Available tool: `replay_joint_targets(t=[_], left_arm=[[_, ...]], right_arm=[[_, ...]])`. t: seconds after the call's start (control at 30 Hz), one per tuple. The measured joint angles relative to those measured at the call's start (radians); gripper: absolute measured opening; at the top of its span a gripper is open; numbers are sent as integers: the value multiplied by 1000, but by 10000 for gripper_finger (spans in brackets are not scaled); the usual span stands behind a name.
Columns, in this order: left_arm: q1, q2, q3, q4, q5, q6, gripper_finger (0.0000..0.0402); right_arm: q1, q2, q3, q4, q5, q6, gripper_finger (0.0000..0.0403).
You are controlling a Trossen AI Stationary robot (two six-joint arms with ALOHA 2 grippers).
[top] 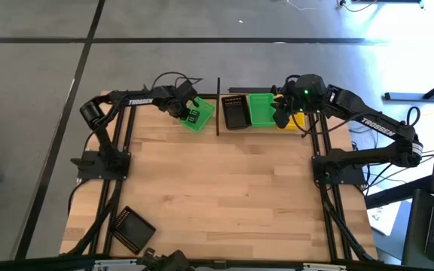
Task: Stack baskets on shelf by color
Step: Stack the green basket on the green baskets on the shelf
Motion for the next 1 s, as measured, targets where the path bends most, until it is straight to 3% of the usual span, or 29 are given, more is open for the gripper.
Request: replay_joint_targets(t=[0.1, 0.27, 0.53, 0.73, 0.87, 1.0], left_arm=[[-4, 3, 0, 0, 7, 26, 59], [-6, 1, 1, -27, 38, 46, 8], [-54, -4, 5, -261, 83, 128, 2], [-171, -20, 2, -402, 106, 220, 1], [-262, -56, 0, -423, 198, 278, 1], [-373, -97, -1, -431, 208, 312, 1]], right_arm=[[0, 0, 0, 0, 0, 0, 110], [0, 0, 0, 0, 0, 2, 110], [0, 0, 0, 0, 0, -1, 110], [0, 0, 0, -1, 0, 3, 110], [0, 0, 0, -2, 0, -2, 110], [0, 0, -1, -6, 0, -3, 110]])
